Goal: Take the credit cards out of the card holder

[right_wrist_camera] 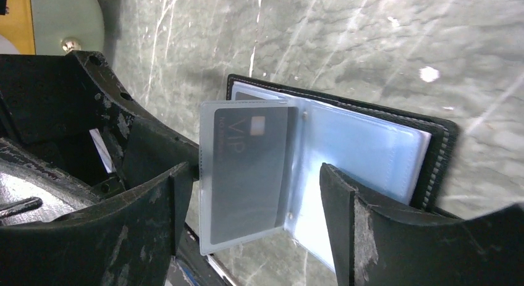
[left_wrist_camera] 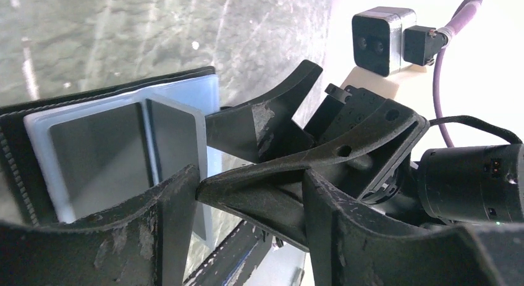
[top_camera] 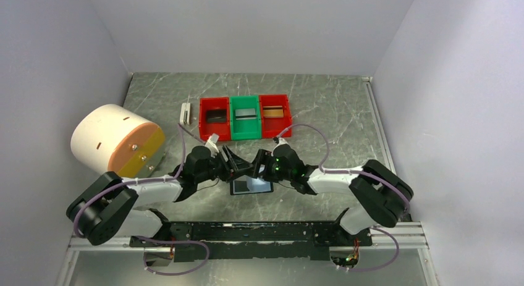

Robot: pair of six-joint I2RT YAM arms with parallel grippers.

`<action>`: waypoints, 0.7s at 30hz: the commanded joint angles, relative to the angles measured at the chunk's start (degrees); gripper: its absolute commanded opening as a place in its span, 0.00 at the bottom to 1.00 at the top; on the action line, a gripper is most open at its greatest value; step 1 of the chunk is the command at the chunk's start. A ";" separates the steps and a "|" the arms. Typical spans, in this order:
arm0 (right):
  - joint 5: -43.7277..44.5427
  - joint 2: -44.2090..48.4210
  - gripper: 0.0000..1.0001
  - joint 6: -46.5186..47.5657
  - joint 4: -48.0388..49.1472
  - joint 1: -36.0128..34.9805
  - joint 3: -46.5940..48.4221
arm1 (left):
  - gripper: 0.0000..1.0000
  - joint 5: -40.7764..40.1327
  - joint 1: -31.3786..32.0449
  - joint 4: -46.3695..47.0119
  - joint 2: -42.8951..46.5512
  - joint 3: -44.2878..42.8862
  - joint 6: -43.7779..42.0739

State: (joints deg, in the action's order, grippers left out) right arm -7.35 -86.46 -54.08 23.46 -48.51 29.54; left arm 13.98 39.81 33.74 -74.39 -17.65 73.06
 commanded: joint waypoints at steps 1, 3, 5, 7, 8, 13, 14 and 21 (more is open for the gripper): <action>0.36 5.89 0.79 2.93 -0.69 -1.78 -1.13 | 0.62 3.05 -0.09 5.22 -5.24 -3.01 -1.64; 3.04 9.36 0.80 1.69 -3.19 -1.80 -3.09 | 0.63 5.59 0.00 8.90 -8.28 -3.18 -1.11; 6.14 14.19 0.80 0.57 -4.86 -1.80 -6.20 | 0.64 6.99 0.20 9.20 -10.75 -4.24 -1.14; 9.43 19.85 0.80 0.50 -8.16 -1.77 -8.41 | 0.63 7.99 0.53 7.05 -13.24 -6.26 -1.79; 11.50 22.68 0.80 0.66 -10.38 -1.75 -8.93 | 0.63 7.95 0.79 6.77 -14.03 -6.81 -2.13; 17.56 30.31 0.70 2.75 -16.76 -1.64 -8.69 | 0.68 2.65 1.23 -3.82 -9.52 -9.85 -6.91; 17.29 30.31 0.66 3.17 -16.81 -1.55 -8.18 | 0.68 0.87 1.25 -8.45 -8.15 -11.42 -8.29; 12.81 21.57 0.39 5.58 -18.19 -1.56 -1.89 | 0.70 -8.38 1.28 -27.13 -2.06 -15.62 -14.09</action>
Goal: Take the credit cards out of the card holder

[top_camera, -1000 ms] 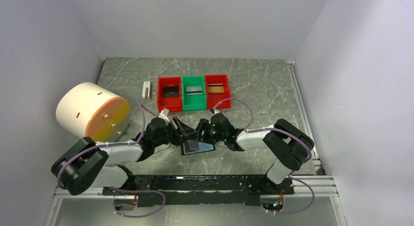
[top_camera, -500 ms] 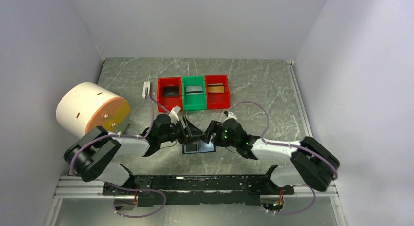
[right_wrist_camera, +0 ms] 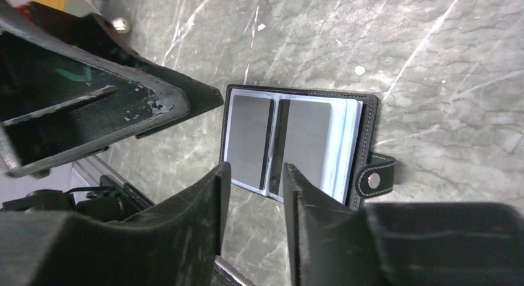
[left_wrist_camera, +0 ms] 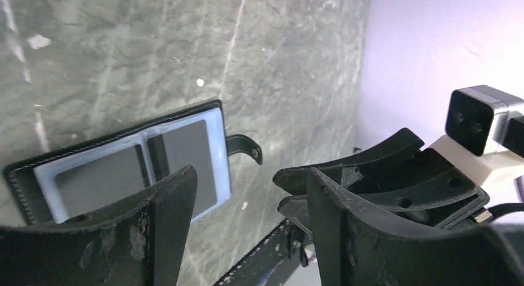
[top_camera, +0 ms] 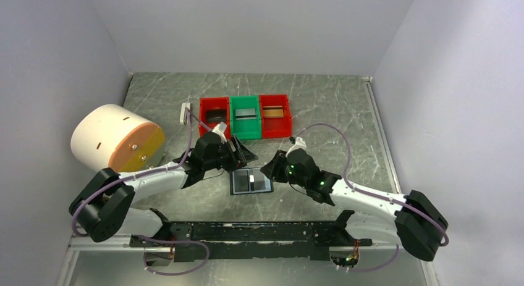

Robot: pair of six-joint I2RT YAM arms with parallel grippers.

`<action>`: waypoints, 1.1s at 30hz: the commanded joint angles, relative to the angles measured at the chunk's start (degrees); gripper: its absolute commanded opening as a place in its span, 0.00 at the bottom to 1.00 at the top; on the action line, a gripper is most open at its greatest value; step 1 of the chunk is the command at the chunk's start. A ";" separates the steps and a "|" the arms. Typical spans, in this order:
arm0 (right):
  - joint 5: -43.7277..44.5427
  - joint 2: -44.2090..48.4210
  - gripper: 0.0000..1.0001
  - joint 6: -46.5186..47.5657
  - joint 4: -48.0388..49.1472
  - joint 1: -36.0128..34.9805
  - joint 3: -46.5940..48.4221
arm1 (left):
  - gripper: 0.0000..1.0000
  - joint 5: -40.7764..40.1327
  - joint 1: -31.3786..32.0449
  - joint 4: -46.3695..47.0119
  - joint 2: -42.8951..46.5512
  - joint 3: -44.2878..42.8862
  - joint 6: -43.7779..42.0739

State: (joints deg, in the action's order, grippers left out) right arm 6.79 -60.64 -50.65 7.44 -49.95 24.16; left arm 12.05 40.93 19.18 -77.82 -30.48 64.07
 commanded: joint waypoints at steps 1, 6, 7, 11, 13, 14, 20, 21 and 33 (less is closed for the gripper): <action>-1.86 -5.23 0.37 2.82 -1.99 -0.06 4.08 | 0.70 -6.24 0.19 -13.76 0.99 -3.58 -5.73; -4.09 -10.69 0.36 3.27 -3.62 -0.07 6.36 | 0.67 -1.24 0.38 -11.66 -1.79 -4.19 -5.77; -3.61 -11.52 0.36 2.86 -4.71 -0.04 6.67 | 0.67 -0.54 0.54 -10.82 -2.15 -4.08 -5.70; -2.48 -14.40 0.34 2.80 -7.24 -0.04 7.83 | 0.66 1.03 1.34 -11.08 -3.95 -5.58 -6.61; -2.35 -14.83 0.33 2.64 -6.56 0.02 7.33 | 0.65 1.25 1.62 -12.57 -5.18 -6.93 -7.38; -2.96 -15.04 0.33 2.93 -5.74 0.16 6.81 | 0.64 1.38 1.81 -13.15 -5.71 -7.48 -7.72; -4.41 -17.85 0.27 3.70 -5.77 0.56 7.72 | 0.61 1.62 3.09 -14.20 -7.56 -8.91 -8.52; -4.57 -18.44 0.24 3.75 -5.67 0.61 7.78 | 0.61 1.61 3.30 -14.44 -7.82 -9.16 -8.61; -1.78 -23.61 0.21 1.02 -10.21 1.15 8.32 | 0.60 -0.56 5.66 -20.35 -11.76 -11.34 -9.56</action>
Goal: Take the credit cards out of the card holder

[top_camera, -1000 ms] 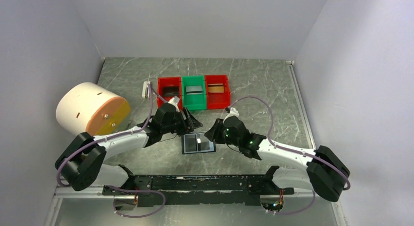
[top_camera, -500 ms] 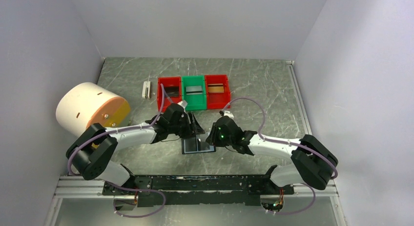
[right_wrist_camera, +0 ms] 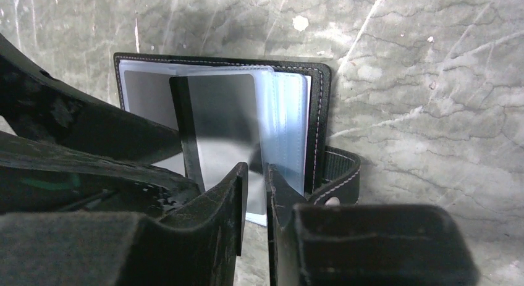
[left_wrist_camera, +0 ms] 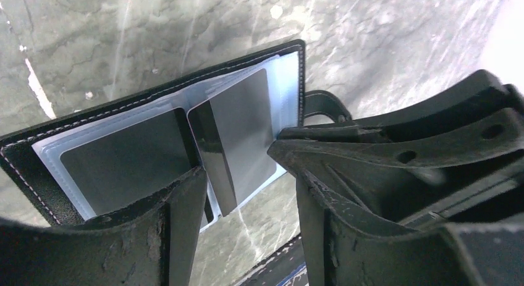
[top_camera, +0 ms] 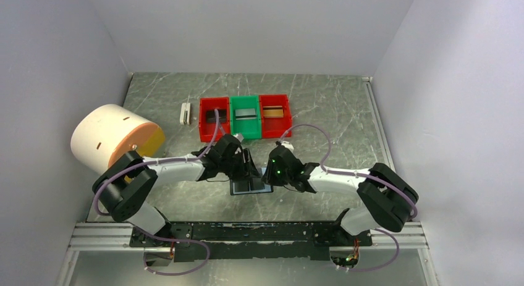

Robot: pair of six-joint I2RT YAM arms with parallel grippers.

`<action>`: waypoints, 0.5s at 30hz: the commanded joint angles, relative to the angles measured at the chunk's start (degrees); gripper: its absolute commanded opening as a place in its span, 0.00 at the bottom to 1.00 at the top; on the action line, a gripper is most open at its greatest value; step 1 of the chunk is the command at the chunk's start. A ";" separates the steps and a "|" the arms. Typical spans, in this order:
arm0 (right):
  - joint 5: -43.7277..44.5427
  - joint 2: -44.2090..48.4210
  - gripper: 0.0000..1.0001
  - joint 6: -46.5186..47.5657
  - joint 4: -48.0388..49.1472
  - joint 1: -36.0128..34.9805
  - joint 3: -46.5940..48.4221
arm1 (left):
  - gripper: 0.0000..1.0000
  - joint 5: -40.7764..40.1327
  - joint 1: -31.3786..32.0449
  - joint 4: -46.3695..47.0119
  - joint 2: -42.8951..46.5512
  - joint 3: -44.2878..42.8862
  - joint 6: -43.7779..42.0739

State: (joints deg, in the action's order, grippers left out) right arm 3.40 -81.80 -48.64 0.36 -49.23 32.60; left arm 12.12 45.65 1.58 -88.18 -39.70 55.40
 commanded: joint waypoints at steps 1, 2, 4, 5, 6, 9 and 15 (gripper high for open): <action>1.80 -2.56 0.20 -1.39 -3.13 0.44 -0.29 | 0.60 -1.43 1.24 -3.60 -1.49 -2.42 -0.71; 2.25 -2.64 0.19 -2.04 -3.46 0.51 -0.41 | 0.60 -2.38 1.54 -4.40 -1.47 -2.61 -0.58; 2.49 -2.66 0.18 -2.72 -3.83 0.62 -0.67 | 0.62 -3.85 1.98 -5.59 -1.30 -2.93 -0.38; 2.49 -2.62 0.18 -3.03 -3.87 0.62 -0.85 | 0.62 -4.34 2.13 -6.19 -1.29 -3.00 -0.26; 2.49 -2.64 0.18 -3.30 -3.88 0.63 -0.93 | 0.62 -4.76 2.09 -6.71 -1.40 -3.21 -0.25; 2.33 -2.62 0.18 -3.56 -3.58 0.58 -1.34 | 0.60 -4.21 2.19 -5.82 -2.21 -3.25 -0.43; 2.32 -2.94 0.17 -3.80 -4.00 0.70 -1.15 | 0.42 -5.10 2.75 -2.95 -1.21 -1.10 1.64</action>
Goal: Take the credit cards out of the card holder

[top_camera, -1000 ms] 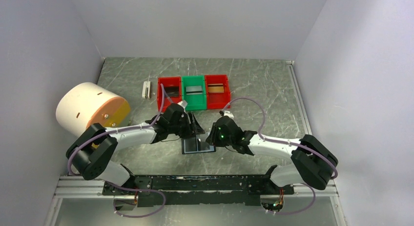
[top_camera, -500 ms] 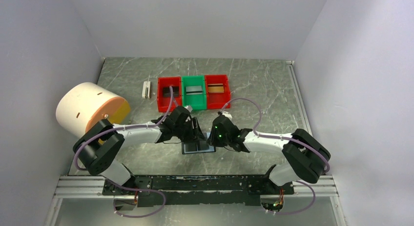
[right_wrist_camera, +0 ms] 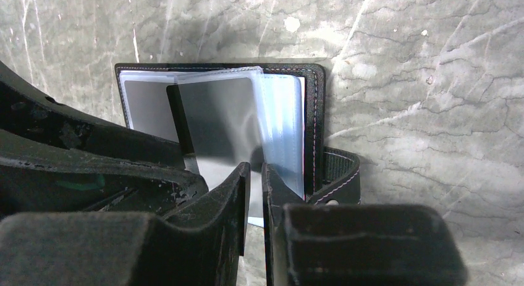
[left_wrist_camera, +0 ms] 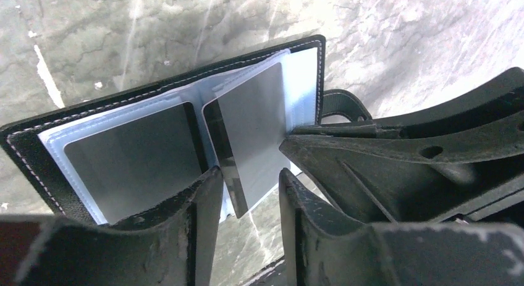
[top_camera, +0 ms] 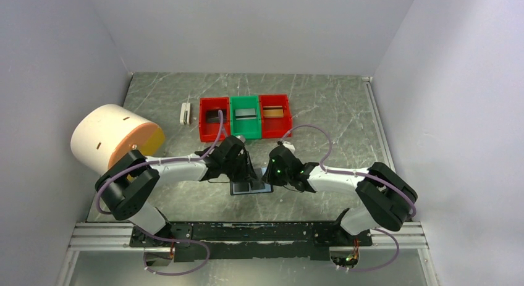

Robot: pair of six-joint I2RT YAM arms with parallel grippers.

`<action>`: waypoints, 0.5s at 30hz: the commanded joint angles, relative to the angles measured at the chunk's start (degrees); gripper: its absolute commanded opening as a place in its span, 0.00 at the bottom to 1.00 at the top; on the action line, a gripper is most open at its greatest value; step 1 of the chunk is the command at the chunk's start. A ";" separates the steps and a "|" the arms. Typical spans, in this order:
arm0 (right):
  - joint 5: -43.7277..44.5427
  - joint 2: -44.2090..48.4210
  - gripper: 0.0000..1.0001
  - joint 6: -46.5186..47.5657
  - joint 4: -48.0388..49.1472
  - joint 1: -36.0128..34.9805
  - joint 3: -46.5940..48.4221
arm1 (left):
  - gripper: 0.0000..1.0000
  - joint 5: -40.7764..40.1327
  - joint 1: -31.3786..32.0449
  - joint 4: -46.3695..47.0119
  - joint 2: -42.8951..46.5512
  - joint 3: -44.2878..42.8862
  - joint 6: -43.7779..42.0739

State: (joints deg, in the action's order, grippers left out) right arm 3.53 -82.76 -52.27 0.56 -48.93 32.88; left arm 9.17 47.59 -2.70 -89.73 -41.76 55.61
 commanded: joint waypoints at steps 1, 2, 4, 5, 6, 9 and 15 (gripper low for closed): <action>2.23 -2.04 0.17 -0.27 -4.24 0.39 -1.42 | 0.39 -2.59 0.79 1.30 0.66 1.26 1.57; 2.11 -2.08 0.18 -0.36 -4.25 0.34 -1.47 | 0.36 -2.95 0.83 1.36 1.02 1.55 1.66; 2.18 -2.18 0.17 -0.46 -4.41 0.41 -1.36 | 0.29 -3.25 0.85 1.55 1.58 1.93 1.78; 2.26 -2.18 0.17 -0.46 -4.44 0.34 -1.31 | 0.23 -3.28 0.84 1.84 1.91 2.13 1.78; 2.31 -2.30 0.17 -0.46 -4.55 0.34 -1.19 | 0.19 -3.39 0.88 1.93 2.14 2.34 1.81; 2.57 -2.33 0.17 -0.50 -5.07 0.46 -1.00 | 0.09 -4.12 0.83 1.72 2.97 2.91 2.04; 2.88 -2.54 0.17 -0.80 -5.47 0.41 -0.74 | 0.09 -4.83 0.84 1.78 4.31 4.08 1.95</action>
State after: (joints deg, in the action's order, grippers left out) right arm 3.53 -83.05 -53.25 0.54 -48.82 32.99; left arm 6.00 47.86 -2.11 -87.05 -38.68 57.45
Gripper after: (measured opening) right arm 0.174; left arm 0.096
